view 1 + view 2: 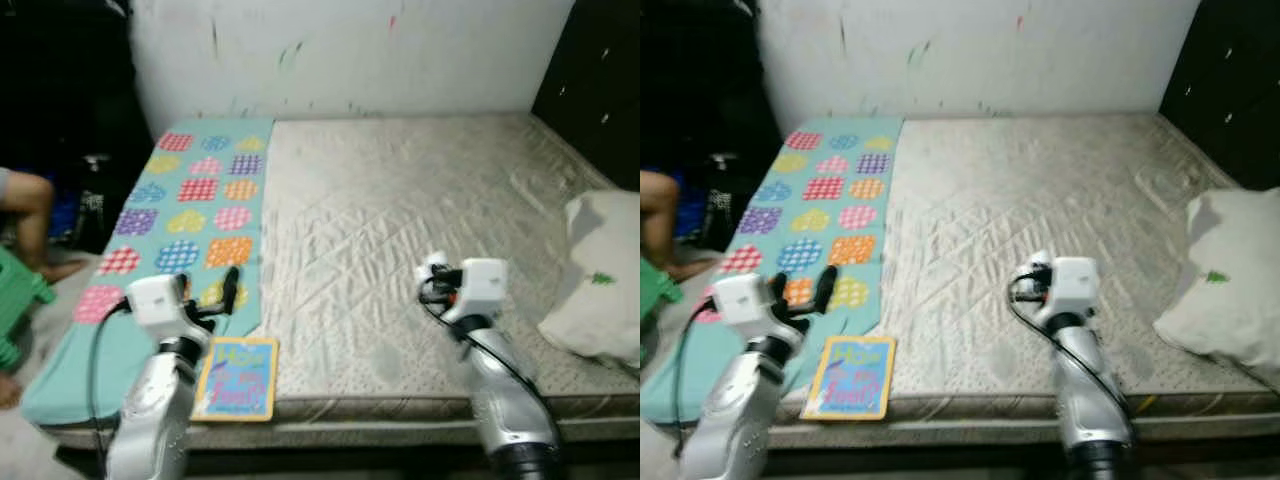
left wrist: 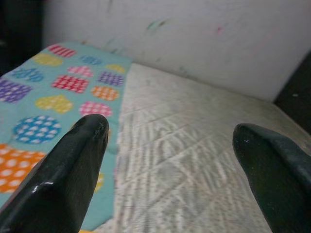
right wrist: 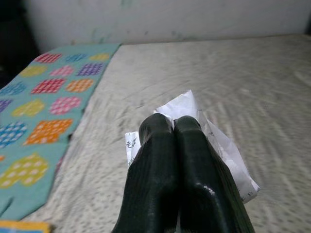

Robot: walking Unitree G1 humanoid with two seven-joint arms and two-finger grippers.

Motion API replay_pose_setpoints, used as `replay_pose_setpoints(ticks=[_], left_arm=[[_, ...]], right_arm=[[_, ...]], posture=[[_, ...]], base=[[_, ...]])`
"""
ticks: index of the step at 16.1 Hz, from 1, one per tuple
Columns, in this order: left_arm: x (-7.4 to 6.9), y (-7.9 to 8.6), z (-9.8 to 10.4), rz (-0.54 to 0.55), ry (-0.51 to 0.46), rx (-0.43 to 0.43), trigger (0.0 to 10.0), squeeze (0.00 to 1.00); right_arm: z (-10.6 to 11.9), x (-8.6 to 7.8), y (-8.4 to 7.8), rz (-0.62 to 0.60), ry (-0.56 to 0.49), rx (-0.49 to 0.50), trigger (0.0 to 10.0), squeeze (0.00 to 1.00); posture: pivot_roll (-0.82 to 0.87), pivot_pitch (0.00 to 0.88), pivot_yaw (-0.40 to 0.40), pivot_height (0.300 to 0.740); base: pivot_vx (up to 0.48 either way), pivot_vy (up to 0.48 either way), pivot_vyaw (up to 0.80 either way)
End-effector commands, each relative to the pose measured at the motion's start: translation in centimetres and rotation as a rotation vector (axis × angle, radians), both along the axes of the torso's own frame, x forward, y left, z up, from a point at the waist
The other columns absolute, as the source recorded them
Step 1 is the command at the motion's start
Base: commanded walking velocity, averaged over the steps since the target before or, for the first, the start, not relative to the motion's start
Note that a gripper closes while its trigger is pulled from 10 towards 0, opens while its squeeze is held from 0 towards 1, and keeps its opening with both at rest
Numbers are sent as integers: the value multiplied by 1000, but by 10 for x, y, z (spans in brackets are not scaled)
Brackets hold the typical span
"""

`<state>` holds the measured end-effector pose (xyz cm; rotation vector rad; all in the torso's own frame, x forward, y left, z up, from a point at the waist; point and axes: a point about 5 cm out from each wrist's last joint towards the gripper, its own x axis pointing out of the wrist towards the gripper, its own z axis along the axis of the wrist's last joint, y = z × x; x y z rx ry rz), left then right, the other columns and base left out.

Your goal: Clean up the room

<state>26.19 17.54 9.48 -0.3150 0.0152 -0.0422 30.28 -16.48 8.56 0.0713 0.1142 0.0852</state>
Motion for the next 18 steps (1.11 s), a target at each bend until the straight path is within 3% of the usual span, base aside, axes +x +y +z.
replay_pose_setpoints(ticks=[1,8,18], left_arm=[[1,3,1,15,6,15,10000,0],[2,7,-4,60,41,11,10000,0],[2,5,-3,58,32,8,10000,0]], right_arm=[[6,3,2,7,-21,-3,10000,0],[6,3,1,4,-21,-6,10000,0],[5,3,1,14,-15,-15,10000,0]], posture=[[-99,0,34,740],[-100,0,33,740],[-102,0,30,740]], base=[[0,0,0],[0,39,0],[0,447,0]])
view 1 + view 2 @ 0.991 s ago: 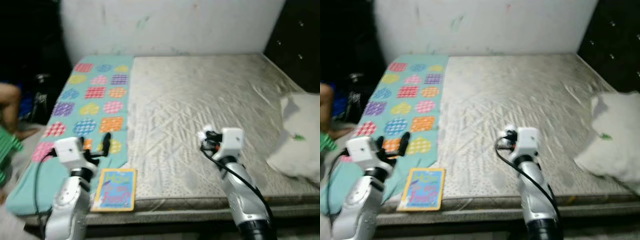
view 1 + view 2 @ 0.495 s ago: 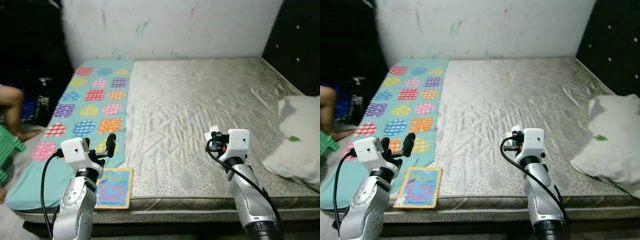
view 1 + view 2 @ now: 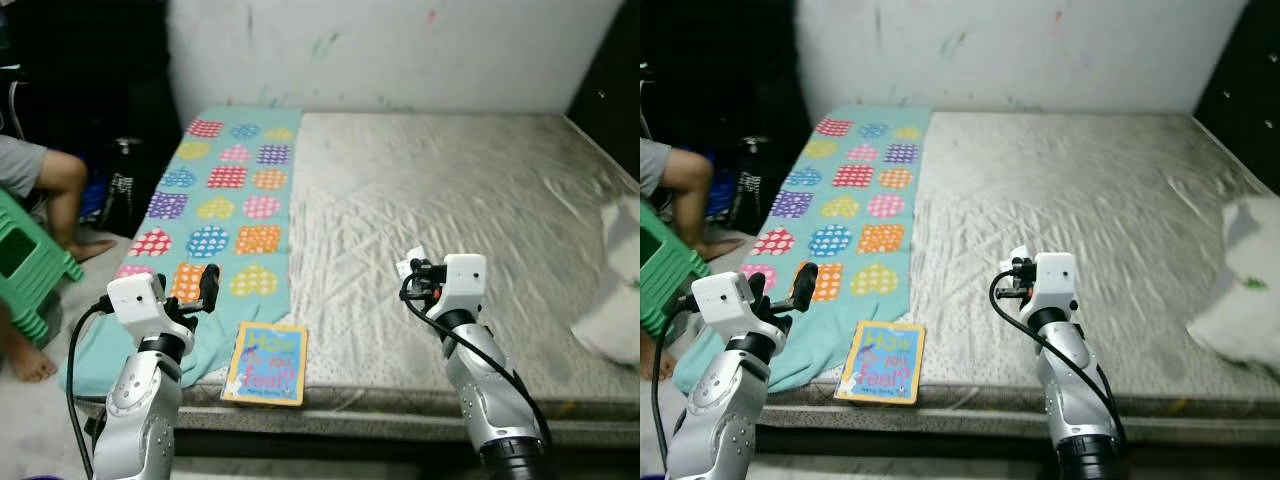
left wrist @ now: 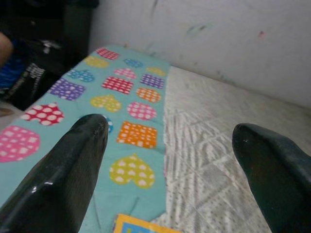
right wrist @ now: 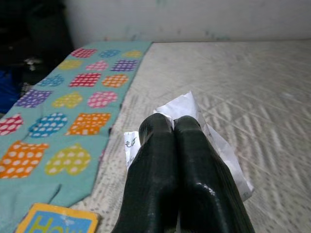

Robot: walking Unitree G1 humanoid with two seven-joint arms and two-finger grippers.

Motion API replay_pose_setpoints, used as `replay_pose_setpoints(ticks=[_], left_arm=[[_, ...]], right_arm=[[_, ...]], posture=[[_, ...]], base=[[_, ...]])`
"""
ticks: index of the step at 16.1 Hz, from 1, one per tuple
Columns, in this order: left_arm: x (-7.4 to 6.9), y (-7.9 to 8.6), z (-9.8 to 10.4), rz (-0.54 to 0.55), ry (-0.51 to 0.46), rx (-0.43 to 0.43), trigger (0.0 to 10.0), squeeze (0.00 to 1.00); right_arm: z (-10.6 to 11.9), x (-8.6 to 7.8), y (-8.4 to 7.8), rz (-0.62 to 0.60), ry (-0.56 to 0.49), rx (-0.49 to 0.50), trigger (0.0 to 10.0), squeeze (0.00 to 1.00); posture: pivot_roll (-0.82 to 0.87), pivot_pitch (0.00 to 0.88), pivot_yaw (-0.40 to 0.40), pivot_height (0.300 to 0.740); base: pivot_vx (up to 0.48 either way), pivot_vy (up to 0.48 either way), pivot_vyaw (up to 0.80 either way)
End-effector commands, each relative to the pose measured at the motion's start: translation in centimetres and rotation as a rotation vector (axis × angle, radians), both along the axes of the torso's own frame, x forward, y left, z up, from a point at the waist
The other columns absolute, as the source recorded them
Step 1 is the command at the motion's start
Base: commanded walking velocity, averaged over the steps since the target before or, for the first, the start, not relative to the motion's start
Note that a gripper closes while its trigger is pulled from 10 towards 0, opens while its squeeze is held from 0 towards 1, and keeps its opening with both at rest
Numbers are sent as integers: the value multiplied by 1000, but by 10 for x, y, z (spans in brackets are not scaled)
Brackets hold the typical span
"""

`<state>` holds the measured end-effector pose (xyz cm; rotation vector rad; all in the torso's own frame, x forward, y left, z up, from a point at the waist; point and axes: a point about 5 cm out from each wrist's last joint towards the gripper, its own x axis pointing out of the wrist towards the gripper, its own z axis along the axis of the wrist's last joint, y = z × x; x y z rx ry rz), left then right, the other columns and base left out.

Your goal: Clean up the room

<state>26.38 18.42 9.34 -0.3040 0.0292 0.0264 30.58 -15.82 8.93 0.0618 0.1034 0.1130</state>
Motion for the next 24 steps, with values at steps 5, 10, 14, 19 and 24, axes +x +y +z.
replay_pose_setpoints(ticks=[5,10,14,19,24], left_arm=[[1,-3,-1,-2,5,-3,10000,0],[2,-4,-2,-10,11,-6,10000,0],[4,-4,1,-13,-3,5,10000,0],[7,-3,1,10,-4,30,10000,0],[8,-3,1,20,-1,40,10000,0]], right_arm=[[2,0,-5,-5,-8,-8,10000,0],[5,1,-4,1,-21,6,10000,0],[8,4,5,34,-22,45,10000,0],[10,6,7,53,-34,37,10000,0],[10,6,9,69,-31,34,10000,0]], posture=[[-102,0,29,740],[-106,0,37,740],[-106,0,37,740],[-105,0,34,740],[-108,0,32,740]], base=[[0,480,0],[0,480,0],[0,480,0],[0,0,0],[0,0,0]])
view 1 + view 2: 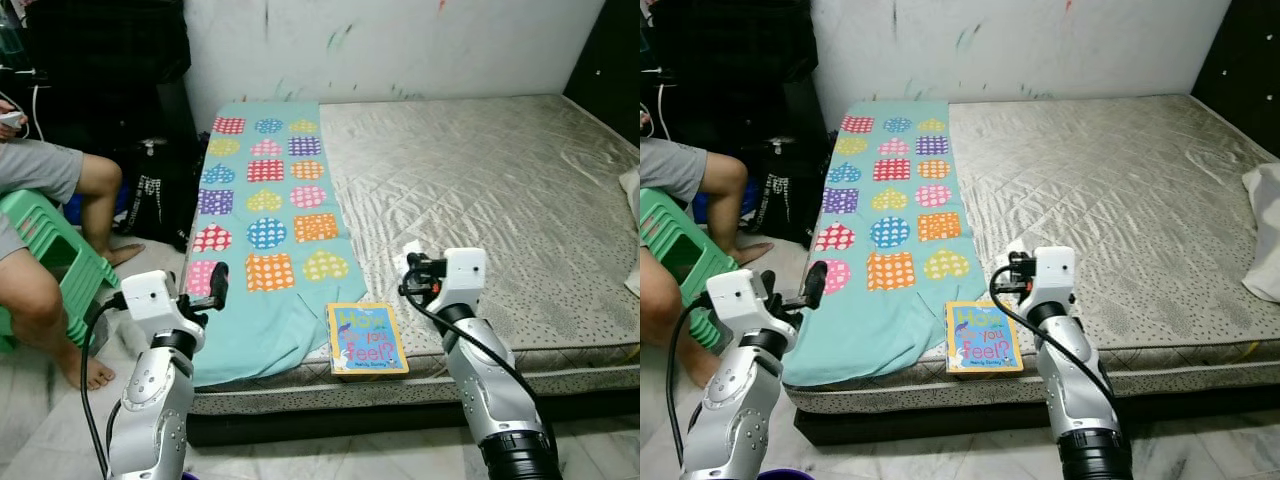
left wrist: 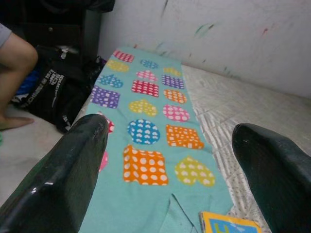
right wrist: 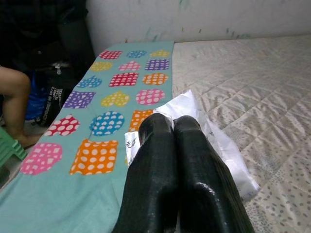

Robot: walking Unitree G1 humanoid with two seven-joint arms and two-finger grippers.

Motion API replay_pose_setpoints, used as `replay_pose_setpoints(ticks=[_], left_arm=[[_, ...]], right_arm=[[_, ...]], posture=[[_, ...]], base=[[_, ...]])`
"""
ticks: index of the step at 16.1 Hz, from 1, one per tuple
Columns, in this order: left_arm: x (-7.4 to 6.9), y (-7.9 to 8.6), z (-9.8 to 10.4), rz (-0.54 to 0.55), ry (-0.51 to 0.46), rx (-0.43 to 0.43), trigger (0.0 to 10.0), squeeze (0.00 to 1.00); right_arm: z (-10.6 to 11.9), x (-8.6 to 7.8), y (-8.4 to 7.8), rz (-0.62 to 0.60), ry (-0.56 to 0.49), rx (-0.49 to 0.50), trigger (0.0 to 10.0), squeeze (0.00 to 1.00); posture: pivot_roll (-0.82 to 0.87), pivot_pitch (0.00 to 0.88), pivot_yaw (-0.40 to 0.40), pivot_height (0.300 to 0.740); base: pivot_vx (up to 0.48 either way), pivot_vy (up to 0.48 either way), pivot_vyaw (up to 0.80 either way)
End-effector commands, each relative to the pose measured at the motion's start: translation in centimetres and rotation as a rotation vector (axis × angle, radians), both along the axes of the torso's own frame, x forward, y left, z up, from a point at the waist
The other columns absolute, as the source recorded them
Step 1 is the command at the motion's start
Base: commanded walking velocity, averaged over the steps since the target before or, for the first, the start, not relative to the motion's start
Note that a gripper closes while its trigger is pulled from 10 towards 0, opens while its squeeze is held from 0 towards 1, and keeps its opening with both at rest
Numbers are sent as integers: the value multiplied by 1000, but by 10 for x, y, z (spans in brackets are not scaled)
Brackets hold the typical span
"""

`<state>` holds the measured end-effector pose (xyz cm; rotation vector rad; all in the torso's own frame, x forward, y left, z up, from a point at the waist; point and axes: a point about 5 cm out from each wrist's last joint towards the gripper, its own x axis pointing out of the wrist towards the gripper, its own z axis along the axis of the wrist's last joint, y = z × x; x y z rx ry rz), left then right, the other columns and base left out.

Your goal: Clean up the room

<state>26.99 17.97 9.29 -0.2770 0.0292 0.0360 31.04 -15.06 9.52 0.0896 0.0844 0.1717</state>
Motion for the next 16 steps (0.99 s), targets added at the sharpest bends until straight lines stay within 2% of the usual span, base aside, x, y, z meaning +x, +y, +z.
replay_pose_setpoints(ticks=[1,12,13,16], left_arm=[[2,3,1,16,-2,17,10000,0],[0,4,2,16,5,29,10000,0],[-2,5,4,0,5,60,10000,0],[-8,6,4,-38,23,109,10000,0]], right_arm=[[4,1,2,12,-13,-4,10000,0],[4,-3,1,13,-26,-6,10000,0],[5,-3,2,33,-38,-40,10000,0],[6,-3,2,42,-42,-34,10000,0]], posture=[[-108,0,32,740],[-109,0,35,740],[-109,0,34,740],[-107,0,33,740]], base=[[0,0,0],[0,0,0],[0,0,488],[0,0,800]])
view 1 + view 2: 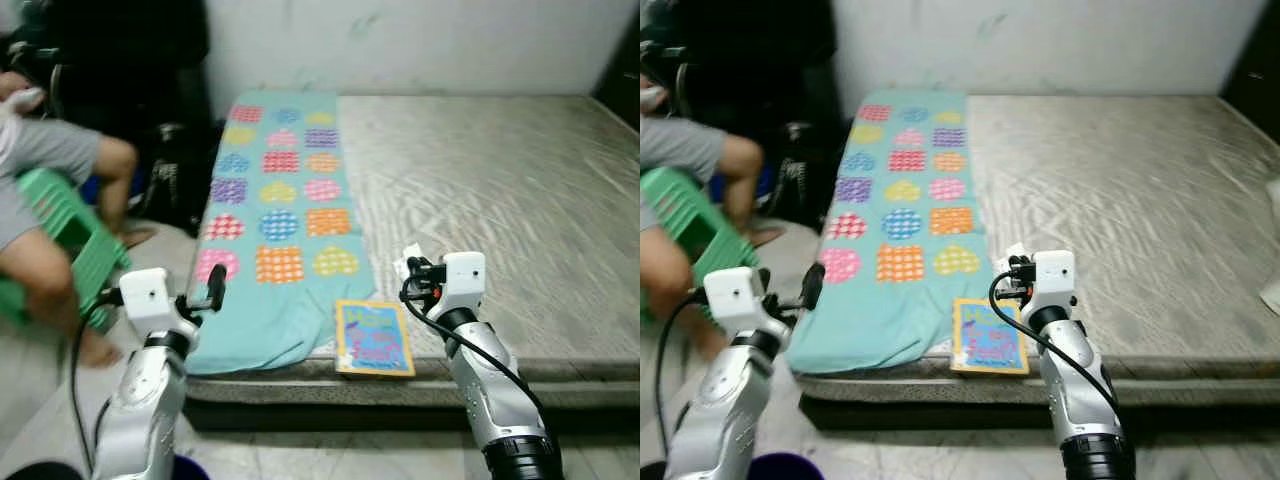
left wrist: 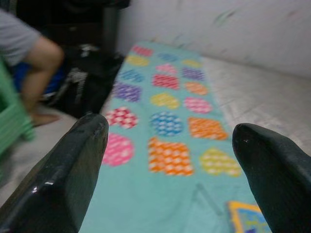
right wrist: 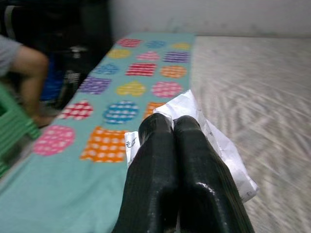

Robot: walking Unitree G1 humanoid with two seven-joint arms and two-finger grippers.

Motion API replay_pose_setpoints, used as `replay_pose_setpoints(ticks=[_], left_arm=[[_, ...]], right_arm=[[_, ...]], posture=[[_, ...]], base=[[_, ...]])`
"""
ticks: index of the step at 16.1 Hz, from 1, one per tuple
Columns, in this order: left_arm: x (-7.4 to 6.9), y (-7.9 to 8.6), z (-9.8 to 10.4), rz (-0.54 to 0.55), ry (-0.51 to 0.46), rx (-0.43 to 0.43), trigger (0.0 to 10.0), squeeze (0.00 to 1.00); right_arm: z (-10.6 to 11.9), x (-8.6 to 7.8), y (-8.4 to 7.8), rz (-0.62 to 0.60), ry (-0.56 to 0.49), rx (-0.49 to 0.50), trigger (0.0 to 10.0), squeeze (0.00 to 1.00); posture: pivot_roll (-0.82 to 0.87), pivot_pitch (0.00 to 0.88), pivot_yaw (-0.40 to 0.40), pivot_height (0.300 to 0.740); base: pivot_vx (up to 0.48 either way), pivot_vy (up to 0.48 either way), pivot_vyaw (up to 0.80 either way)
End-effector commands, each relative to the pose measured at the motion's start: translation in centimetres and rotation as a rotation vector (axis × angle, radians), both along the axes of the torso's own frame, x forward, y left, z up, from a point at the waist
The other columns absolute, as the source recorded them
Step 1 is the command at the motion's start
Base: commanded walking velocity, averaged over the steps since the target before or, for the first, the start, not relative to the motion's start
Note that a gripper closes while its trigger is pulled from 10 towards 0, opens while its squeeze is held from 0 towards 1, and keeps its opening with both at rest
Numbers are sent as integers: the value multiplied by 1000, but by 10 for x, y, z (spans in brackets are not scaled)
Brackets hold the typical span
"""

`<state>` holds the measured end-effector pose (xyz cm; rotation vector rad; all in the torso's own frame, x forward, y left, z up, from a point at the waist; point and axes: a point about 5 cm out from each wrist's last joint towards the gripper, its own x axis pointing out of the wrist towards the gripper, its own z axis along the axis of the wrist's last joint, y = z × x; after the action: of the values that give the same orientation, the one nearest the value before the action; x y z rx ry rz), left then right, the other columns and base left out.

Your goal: Clean up the room

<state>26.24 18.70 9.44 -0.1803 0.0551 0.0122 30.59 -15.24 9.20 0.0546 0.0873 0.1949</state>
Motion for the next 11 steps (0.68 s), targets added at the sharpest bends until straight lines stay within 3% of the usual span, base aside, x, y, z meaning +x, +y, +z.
replay_pose_setpoints(ticks=[1,11], left_arm=[[-1,0,2,-20,8,22,10000,0],[-2,-1,0,-34,12,6,10000,0]], right_arm=[[9,1,3,4,-35,47,10000,0],[9,-1,8,36,-23,0,10000,0]], posture=[[-107,0,33,740],[-115,0,32,740]], base=[[0,0,0],[0,0,0]])
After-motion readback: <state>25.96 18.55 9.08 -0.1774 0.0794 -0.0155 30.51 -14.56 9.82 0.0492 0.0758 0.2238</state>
